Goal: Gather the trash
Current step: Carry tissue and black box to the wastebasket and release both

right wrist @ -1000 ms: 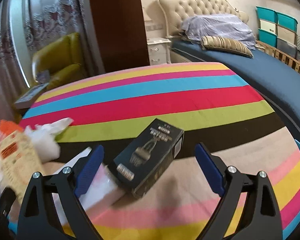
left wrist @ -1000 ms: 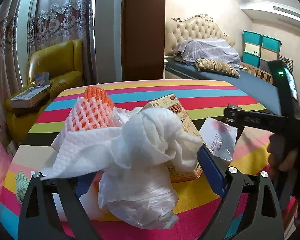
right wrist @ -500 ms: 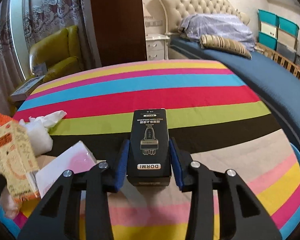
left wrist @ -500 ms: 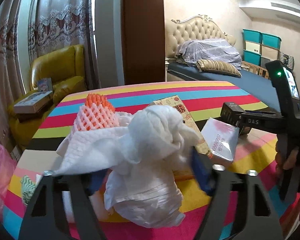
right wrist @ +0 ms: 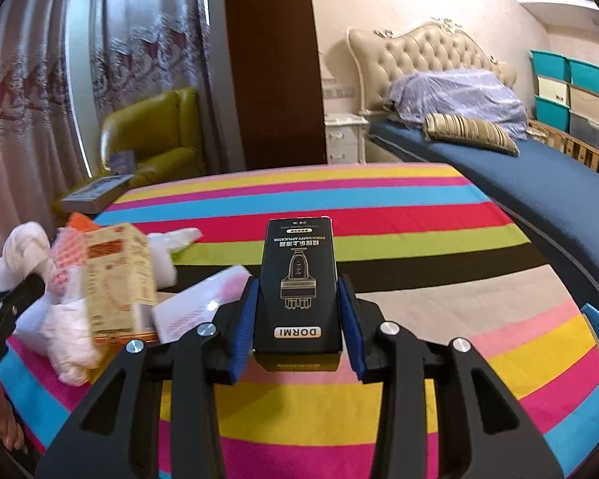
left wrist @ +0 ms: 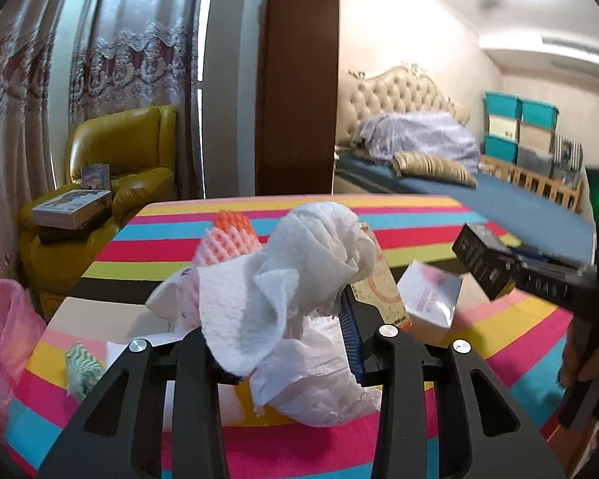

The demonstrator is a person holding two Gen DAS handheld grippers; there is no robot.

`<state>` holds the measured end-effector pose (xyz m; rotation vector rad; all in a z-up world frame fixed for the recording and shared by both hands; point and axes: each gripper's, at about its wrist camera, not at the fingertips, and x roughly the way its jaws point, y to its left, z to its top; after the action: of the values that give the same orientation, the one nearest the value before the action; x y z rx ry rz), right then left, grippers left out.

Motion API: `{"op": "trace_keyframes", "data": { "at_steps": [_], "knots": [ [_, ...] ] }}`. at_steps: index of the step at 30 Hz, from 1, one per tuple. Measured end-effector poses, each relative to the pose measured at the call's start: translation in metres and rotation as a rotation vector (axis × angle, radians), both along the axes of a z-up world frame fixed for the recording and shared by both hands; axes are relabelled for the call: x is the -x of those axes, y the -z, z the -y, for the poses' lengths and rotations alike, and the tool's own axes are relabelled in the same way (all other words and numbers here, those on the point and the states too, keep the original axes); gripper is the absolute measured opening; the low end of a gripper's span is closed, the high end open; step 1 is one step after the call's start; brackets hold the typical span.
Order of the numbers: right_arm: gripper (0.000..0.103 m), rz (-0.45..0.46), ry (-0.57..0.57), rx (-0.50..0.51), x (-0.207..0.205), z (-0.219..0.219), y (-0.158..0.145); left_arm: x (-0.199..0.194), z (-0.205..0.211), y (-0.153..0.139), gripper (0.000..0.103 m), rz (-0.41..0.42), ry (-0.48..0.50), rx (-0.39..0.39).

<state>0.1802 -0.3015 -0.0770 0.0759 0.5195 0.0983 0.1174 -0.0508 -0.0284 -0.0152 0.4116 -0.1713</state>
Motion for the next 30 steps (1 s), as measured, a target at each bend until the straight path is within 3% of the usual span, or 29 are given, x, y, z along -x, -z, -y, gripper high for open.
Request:
{"op": "trace_keyframes", "data": {
  "at_steps": [8, 17, 30],
  "knots": [
    [0.038, 0.066, -0.097, 0.001, 0.028, -0.022, -0.02, 0.02, -0.03, -0.016, 0.035, 0.033, 0.004, 0.087],
    [0.038, 0.087, -0.238, 0.03, 0.051, -0.065, -0.029, 0.033, -0.043, -0.021, 0.035, -0.003, -0.151, -0.045],
    [0.038, 0.098, -0.463, 0.071, 0.065, -0.142, -0.043, 0.054, -0.11, -0.03, 0.035, -0.012, -0.293, -0.051]
  ]
}}
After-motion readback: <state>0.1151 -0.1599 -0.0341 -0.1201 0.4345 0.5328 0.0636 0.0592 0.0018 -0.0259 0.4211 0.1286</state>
